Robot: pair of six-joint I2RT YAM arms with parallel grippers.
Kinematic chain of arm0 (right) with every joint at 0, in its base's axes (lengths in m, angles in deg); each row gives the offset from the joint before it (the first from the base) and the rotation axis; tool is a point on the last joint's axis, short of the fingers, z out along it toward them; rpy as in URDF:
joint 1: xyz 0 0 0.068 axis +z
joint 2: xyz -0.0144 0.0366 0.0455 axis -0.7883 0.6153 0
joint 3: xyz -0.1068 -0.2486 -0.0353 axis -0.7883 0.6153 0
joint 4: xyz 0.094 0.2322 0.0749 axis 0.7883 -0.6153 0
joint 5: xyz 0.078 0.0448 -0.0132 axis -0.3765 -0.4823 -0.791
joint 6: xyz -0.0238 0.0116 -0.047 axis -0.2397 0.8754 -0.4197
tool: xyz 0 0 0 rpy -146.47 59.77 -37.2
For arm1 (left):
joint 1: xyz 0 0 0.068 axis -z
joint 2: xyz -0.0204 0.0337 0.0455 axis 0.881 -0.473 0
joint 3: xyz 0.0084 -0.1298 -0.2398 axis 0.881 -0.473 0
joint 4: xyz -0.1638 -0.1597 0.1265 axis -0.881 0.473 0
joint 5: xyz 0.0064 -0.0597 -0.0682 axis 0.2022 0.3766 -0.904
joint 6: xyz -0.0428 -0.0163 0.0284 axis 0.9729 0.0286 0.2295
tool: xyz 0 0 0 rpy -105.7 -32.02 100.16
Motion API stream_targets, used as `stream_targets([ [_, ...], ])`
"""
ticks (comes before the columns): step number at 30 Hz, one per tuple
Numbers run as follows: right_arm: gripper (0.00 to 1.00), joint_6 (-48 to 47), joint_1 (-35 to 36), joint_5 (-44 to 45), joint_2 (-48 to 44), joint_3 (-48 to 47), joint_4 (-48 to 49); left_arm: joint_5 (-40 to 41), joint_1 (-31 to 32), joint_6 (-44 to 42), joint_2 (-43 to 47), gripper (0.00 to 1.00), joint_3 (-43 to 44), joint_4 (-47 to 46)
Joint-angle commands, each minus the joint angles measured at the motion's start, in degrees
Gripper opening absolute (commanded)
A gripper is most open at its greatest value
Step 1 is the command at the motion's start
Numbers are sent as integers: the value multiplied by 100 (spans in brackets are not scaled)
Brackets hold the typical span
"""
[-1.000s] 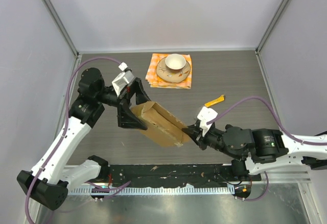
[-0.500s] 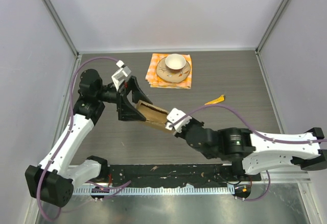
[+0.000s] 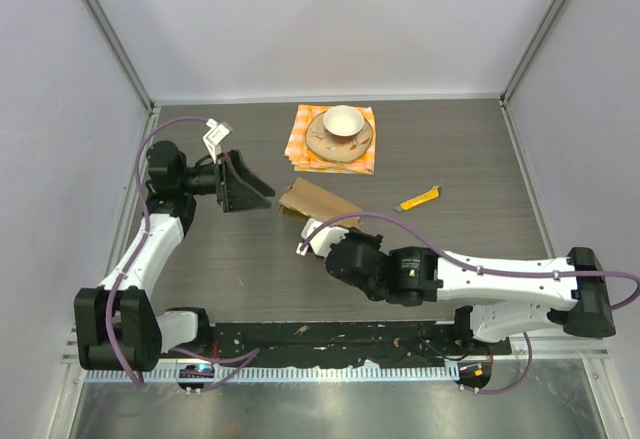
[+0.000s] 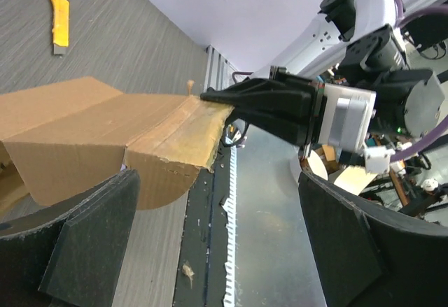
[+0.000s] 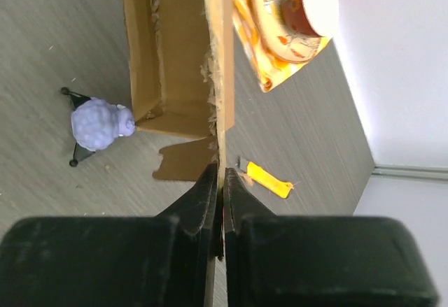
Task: Unpack the express box
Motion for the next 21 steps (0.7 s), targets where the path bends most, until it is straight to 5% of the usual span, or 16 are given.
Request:
stream_targets([
  [1,1,-95,-7,-517,11,12,302,-1033,-64,193,-130,100,192,-420],
  [10,1,152,-1606,-3266,643,-550,-120,-1015,-64,-202,37,100,-90,-464],
  [21,1,-614,-2230,-4666,1452,-1779,-726,-1033,-55,-957,468,100,7,-544],
])
